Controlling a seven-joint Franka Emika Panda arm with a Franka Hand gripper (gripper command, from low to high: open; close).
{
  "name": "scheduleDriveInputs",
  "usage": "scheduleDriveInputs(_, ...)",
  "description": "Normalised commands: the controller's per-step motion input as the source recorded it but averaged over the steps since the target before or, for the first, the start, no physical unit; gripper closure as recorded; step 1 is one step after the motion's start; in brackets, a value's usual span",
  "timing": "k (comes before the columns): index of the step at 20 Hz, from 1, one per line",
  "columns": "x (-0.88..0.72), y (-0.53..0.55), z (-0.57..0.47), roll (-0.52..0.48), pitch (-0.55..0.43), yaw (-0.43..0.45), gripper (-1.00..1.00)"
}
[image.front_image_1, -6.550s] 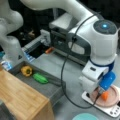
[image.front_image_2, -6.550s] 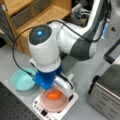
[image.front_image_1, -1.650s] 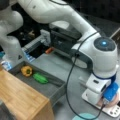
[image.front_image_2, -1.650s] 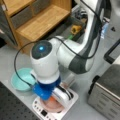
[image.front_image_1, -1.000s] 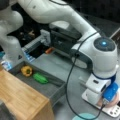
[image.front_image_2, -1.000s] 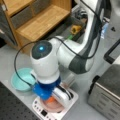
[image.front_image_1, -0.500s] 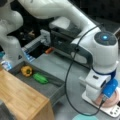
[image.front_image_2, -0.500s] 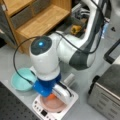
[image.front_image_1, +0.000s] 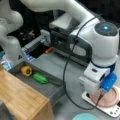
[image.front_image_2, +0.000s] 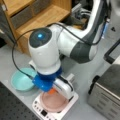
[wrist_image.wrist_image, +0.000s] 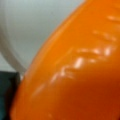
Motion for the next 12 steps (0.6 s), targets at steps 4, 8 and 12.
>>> scheduleDriveInputs(4, -0.3, -0.18, 0.14, -0.164, 0.039, 0.151, 1.0)
scheduleDriveInputs(8, -0.43, -0.22, 0.11, -0.148, -0.006, 0.164, 1.0)
scheduleDriveInputs(12, -0.48, -0.21, 0.01, -0.126, -0.062, 0.146, 1.0)
